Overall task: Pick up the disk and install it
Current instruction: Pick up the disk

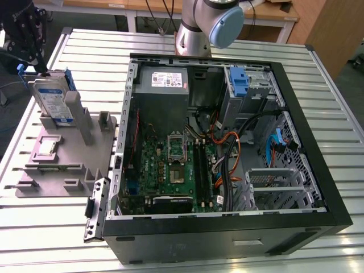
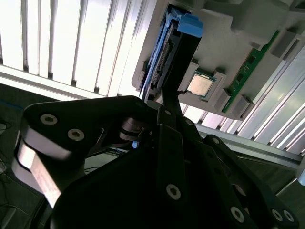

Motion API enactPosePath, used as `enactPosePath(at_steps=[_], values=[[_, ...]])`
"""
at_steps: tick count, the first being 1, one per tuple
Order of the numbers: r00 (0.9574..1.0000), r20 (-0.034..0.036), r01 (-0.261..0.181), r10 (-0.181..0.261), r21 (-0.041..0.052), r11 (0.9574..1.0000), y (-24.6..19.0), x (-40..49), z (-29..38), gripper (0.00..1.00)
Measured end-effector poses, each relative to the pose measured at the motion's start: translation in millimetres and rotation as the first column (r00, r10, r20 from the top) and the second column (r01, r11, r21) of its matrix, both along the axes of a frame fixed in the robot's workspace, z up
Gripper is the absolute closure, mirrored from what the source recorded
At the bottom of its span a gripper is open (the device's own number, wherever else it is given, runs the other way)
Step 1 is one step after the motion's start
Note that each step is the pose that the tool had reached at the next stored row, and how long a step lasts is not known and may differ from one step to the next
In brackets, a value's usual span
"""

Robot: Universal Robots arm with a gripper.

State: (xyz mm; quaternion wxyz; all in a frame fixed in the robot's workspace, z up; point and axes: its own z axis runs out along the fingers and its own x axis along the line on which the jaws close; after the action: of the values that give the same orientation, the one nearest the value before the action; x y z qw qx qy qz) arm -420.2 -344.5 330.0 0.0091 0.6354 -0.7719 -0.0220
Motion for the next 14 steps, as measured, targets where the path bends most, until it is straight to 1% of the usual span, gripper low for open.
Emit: enactPosePath(at_steps=[14], values=[[1.0000, 0.0001, -0.001, 0.001, 0.0000, 1.0000, 0.0, 1.7, -0.8, 0.89]])
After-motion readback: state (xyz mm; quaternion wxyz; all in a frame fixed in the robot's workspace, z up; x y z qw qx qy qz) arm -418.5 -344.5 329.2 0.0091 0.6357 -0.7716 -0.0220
